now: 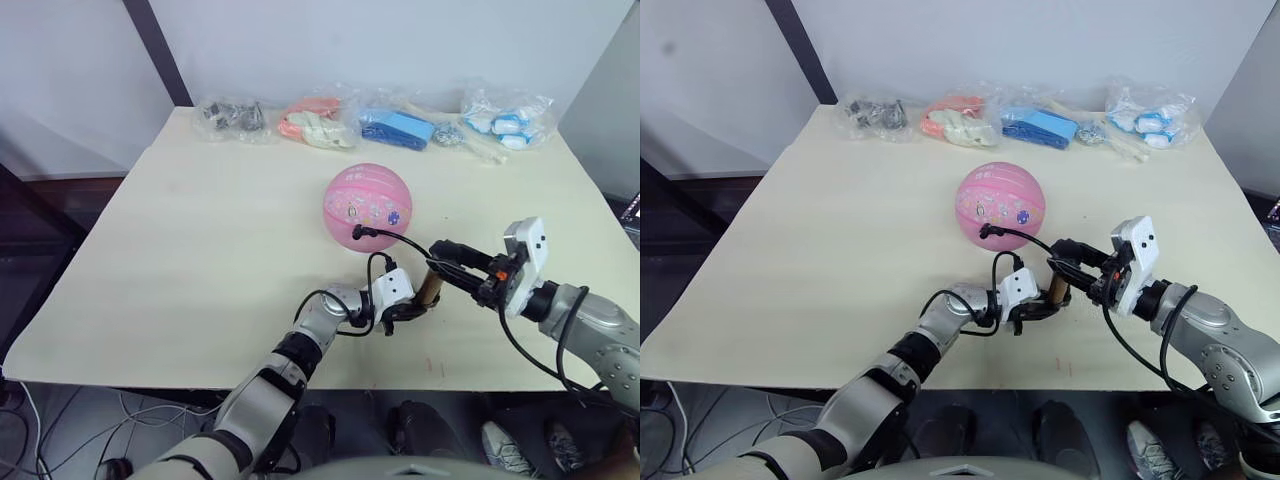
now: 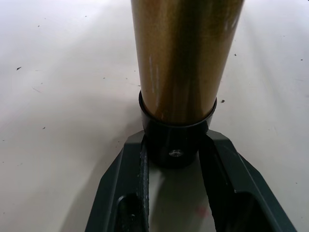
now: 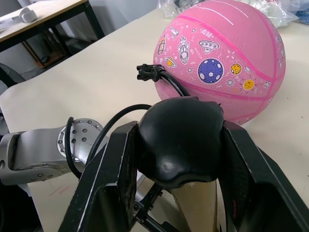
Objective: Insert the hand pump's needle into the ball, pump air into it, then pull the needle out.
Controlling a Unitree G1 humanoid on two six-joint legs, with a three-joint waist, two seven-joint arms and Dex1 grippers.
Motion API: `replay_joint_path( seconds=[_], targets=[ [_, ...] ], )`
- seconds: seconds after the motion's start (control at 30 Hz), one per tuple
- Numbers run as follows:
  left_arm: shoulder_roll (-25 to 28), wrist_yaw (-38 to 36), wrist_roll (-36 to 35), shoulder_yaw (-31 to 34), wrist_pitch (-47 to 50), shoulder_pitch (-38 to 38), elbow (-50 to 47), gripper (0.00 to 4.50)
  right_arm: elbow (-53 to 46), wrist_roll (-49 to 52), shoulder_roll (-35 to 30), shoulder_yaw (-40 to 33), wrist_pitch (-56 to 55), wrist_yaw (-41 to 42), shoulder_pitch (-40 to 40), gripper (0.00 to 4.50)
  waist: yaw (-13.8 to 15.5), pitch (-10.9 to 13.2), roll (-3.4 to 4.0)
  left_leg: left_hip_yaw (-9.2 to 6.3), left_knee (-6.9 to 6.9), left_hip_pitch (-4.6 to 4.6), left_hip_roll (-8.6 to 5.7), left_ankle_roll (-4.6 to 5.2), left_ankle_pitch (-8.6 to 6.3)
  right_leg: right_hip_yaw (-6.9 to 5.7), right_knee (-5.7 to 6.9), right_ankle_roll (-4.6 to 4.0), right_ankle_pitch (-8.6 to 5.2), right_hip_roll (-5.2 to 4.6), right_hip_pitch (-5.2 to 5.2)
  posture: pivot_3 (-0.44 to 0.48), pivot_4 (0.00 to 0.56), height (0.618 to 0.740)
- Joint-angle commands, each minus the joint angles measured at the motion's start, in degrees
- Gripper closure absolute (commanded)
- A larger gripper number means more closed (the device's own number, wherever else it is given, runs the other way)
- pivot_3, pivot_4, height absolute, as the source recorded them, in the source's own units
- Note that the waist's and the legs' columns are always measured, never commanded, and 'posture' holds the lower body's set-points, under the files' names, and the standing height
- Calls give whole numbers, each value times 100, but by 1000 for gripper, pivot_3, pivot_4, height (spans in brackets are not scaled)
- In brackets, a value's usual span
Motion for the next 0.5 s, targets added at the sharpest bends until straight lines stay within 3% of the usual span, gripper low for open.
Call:
replay_joint_path(
  seconds=[0.03,0.27,0.5],
  targets=[
    [140,-100,269,-202,138,250,409,3485,120,211,-222,-322,614,-90,-118,2775,4,4,8,0,0,-2,0,0,0,0,0,0,0,0,-1,0,150,740],
    [103,-84,274,-196,120,245,427,3485,-157,1815,-847,-1576,1361,-517,-1208,2775,35,71,64,2,2,-24,-14,0,0,0,-3,-5,4,-19,-15,0,150,740],
    [97,-98,275,-199,126,260,411,3485,119,3414,-1778,-2362,1793,-1022,-2120,2775,36,97,60,1,2,-36,-22,1,0,-9,-9,-18,13,-41,-15,0,150,740]
  ],
)
